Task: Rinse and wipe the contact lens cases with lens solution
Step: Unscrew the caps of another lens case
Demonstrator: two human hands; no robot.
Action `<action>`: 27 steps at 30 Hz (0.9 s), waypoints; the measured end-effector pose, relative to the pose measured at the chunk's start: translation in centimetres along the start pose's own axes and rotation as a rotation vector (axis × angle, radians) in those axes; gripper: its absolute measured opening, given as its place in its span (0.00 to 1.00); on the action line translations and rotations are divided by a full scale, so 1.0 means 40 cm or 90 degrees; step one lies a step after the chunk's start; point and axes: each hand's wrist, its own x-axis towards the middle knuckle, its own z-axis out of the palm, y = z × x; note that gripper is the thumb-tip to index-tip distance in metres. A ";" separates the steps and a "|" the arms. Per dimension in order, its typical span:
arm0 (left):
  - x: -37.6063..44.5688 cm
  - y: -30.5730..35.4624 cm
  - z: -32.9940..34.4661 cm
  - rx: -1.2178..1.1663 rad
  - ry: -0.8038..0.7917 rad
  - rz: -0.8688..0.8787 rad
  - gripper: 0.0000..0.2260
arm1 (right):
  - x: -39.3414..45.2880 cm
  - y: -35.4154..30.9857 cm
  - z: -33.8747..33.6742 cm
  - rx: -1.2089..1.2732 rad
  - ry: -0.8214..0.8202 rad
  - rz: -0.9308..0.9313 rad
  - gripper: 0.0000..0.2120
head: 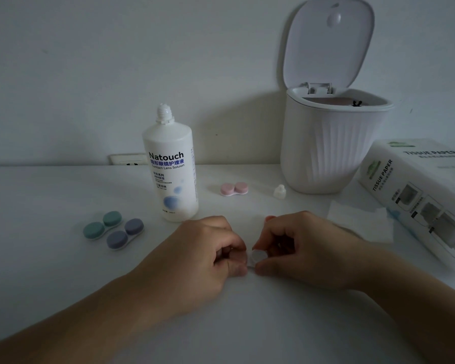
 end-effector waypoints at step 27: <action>-0.007 -0.005 -0.011 -0.033 0.027 0.035 0.11 | -0.002 0.012 -0.004 0.007 -0.014 -0.026 0.08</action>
